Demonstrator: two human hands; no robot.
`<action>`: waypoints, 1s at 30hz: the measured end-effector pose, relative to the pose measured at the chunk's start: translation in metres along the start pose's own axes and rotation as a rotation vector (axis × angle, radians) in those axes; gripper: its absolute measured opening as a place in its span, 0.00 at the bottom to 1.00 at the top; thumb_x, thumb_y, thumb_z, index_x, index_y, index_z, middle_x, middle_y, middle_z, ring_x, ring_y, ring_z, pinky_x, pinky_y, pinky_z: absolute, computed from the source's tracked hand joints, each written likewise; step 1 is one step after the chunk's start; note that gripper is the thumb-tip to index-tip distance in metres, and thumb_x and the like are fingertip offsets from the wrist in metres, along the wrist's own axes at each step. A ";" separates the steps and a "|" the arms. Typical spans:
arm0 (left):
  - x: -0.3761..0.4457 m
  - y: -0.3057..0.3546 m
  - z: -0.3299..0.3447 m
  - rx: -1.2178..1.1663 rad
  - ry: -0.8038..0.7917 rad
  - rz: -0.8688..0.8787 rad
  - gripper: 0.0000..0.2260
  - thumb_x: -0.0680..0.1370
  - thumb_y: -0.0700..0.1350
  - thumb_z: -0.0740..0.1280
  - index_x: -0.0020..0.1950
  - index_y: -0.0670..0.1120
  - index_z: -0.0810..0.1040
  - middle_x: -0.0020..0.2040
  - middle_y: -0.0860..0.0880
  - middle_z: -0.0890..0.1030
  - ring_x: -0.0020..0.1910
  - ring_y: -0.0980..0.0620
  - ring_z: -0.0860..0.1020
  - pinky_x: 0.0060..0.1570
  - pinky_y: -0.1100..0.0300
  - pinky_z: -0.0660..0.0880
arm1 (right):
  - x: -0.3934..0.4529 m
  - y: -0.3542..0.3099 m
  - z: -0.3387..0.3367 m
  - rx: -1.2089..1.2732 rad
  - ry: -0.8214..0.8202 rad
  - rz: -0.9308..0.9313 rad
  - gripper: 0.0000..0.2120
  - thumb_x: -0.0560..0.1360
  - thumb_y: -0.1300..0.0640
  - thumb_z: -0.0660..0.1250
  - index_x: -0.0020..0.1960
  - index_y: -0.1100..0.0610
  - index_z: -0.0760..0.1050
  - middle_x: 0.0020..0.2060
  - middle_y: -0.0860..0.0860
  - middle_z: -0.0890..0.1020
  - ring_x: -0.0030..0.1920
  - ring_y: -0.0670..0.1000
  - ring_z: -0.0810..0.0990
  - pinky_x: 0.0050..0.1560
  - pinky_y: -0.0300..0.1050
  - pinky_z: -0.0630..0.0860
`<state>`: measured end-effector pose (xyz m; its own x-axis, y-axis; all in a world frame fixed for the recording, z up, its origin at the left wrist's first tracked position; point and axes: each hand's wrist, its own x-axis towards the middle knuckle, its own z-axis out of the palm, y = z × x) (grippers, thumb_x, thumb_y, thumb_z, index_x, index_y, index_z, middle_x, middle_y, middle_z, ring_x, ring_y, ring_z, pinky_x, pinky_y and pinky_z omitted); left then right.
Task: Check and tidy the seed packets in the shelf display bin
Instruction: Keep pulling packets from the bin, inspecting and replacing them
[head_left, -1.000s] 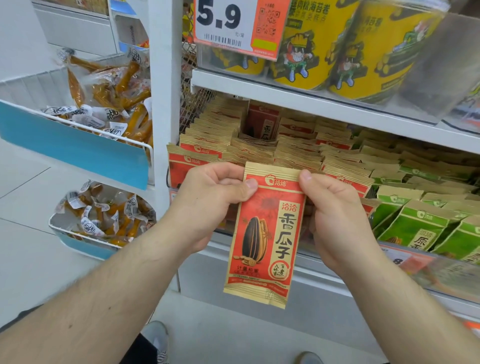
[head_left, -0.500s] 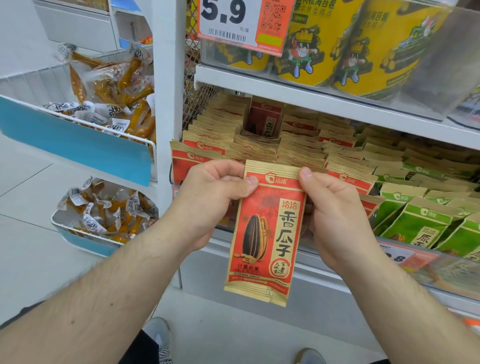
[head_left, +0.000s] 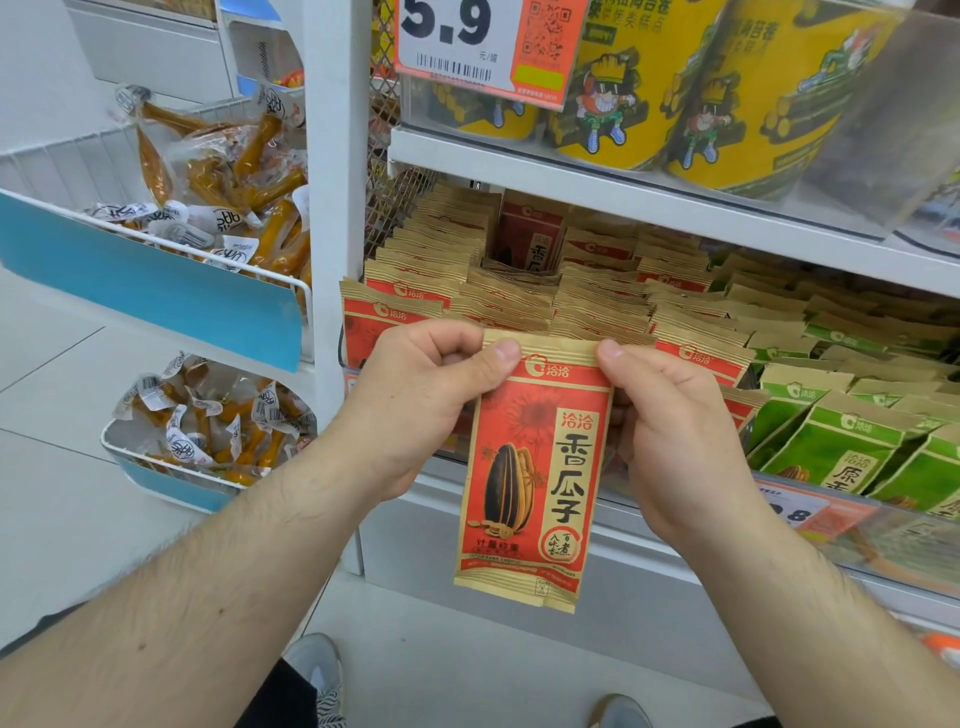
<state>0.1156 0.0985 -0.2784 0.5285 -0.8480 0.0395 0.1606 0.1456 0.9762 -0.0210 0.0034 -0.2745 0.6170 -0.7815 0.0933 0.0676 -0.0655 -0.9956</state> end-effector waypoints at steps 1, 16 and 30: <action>0.000 0.000 0.000 0.001 0.003 0.001 0.06 0.66 0.47 0.70 0.35 0.45 0.81 0.32 0.46 0.83 0.29 0.53 0.80 0.27 0.64 0.75 | 0.000 0.000 0.000 0.002 0.005 0.004 0.18 0.80 0.56 0.61 0.37 0.67 0.75 0.30 0.57 0.79 0.34 0.56 0.78 0.33 0.44 0.74; -0.001 0.000 0.001 0.029 0.002 0.034 0.08 0.67 0.46 0.70 0.39 0.42 0.83 0.32 0.45 0.84 0.29 0.52 0.81 0.28 0.64 0.75 | 0.000 -0.006 0.000 -0.079 0.096 -0.069 0.14 0.77 0.59 0.66 0.33 0.55 0.79 0.29 0.52 0.80 0.31 0.52 0.79 0.28 0.41 0.74; -0.002 -0.003 0.000 0.128 0.000 0.132 0.10 0.67 0.49 0.70 0.38 0.43 0.84 0.34 0.40 0.84 0.32 0.47 0.83 0.32 0.55 0.81 | -0.003 -0.006 0.002 -0.194 0.158 -0.118 0.12 0.72 0.57 0.74 0.32 0.60 0.76 0.25 0.52 0.78 0.28 0.52 0.76 0.28 0.44 0.74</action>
<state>0.1135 0.0997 -0.2816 0.5382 -0.8256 0.1693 -0.0177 0.1897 0.9817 -0.0222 0.0074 -0.2687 0.4828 -0.8474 0.2211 -0.0288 -0.2676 -0.9631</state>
